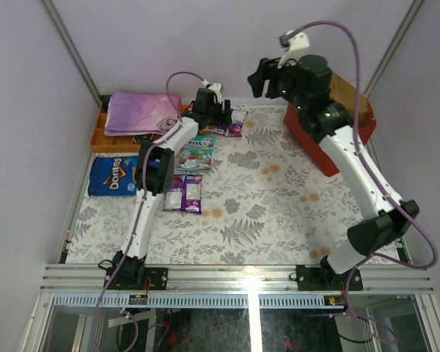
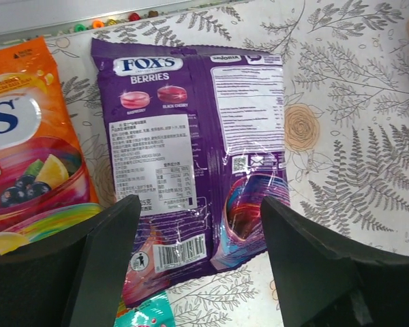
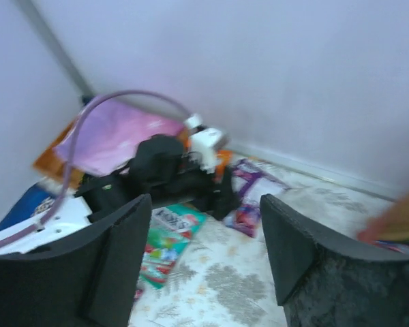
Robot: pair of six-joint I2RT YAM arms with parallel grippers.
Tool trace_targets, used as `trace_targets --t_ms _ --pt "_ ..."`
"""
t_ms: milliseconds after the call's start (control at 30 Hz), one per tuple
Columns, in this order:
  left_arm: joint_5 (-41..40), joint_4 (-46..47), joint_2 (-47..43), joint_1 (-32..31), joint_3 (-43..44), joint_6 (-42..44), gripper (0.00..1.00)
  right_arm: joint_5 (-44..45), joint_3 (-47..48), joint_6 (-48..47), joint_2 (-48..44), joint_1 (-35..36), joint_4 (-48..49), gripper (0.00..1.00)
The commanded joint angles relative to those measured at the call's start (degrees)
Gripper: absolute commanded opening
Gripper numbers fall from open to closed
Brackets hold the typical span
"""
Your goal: Take the snacks out of the paper bag
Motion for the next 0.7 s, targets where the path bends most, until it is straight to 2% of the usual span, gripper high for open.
trace_targets --t_ms 0,67,100,233,333,400,533,667 --pt "-3.5 0.4 -3.3 0.2 -0.4 2.6 0.68 -7.0 -3.0 4.6 9.8 1.4 4.6 0.57" --pt "-3.2 0.2 -4.7 1.2 -2.1 1.5 0.58 -7.1 -5.1 7.6 13.1 1.4 7.4 0.34" --pt "-2.8 0.5 -5.6 1.7 -3.4 0.7 0.54 -7.1 -5.6 8.8 14.7 1.4 8.7 0.29" --pt "0.7 4.6 -10.7 3.6 -11.1 -3.7 0.42 -7.2 -1.6 9.9 23.5 1.3 8.8 0.26" --pt "4.8 18.1 -19.4 3.2 -26.6 -6.0 0.36 -8.6 6.2 9.4 32.2 0.6 6.2 0.24" --pt "4.0 23.9 -23.9 2.5 -34.4 -6.8 0.36 -10.2 13.1 9.5 38.4 -0.5 3.7 0.21" --pt "5.0 24.8 -27.0 2.2 -38.6 -7.4 0.26 -13.3 26.2 9.7 49.3 -2.7 0.1 0.17" --pt "7.4 24.0 -26.3 2.2 -37.2 -7.0 0.22 -16.8 34.5 10.6 57.5 -4.0 -1.6 0.16"
